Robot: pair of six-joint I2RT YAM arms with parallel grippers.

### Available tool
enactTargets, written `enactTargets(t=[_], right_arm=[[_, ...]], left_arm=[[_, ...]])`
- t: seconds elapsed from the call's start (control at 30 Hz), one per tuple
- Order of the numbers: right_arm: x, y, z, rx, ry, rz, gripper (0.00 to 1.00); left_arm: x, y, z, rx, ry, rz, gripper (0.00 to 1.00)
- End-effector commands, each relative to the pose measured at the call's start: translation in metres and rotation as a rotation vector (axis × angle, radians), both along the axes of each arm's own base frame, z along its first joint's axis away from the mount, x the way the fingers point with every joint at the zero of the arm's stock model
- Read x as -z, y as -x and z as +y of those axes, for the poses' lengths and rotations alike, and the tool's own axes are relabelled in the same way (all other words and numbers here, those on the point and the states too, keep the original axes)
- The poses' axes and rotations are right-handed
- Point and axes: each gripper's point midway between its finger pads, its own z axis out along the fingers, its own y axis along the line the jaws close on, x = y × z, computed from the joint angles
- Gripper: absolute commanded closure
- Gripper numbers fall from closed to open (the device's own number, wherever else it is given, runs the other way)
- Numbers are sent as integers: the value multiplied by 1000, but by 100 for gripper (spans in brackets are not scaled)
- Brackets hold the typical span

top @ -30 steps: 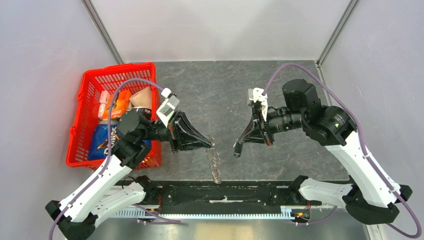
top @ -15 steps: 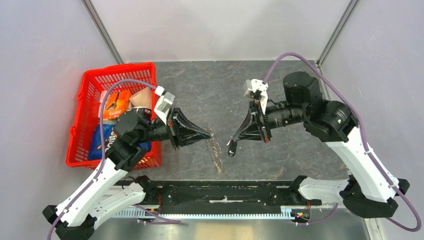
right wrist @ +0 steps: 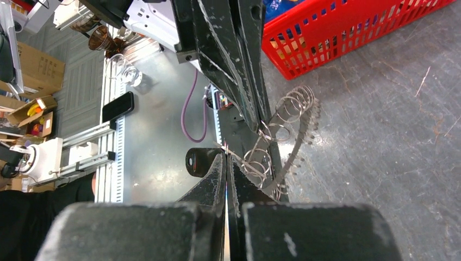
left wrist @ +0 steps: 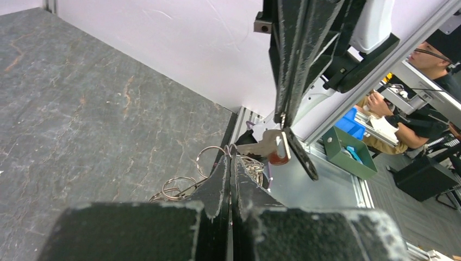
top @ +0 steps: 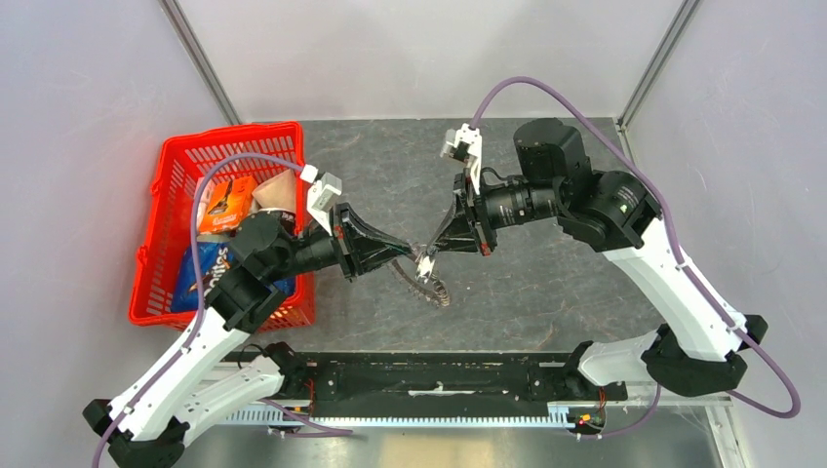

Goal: Put the keys on the keyring

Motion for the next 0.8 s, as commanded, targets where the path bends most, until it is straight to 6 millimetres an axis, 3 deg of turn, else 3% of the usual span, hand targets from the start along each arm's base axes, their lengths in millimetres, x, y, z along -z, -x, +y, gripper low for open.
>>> enactTargets(t=[0.0, 0.37, 0.77], right_arm=[[-11, 0, 3, 1, -6, -37, 100], [11, -12, 11, 26, 91, -26, 100], [8, -14, 12, 35, 104, -41, 100]], left_arm=[[-24, -3, 6, -44, 27, -92, 98], [-24, -2, 8, -50, 26, -98, 98], [-25, 3, 10, -38, 29, -110, 98]])
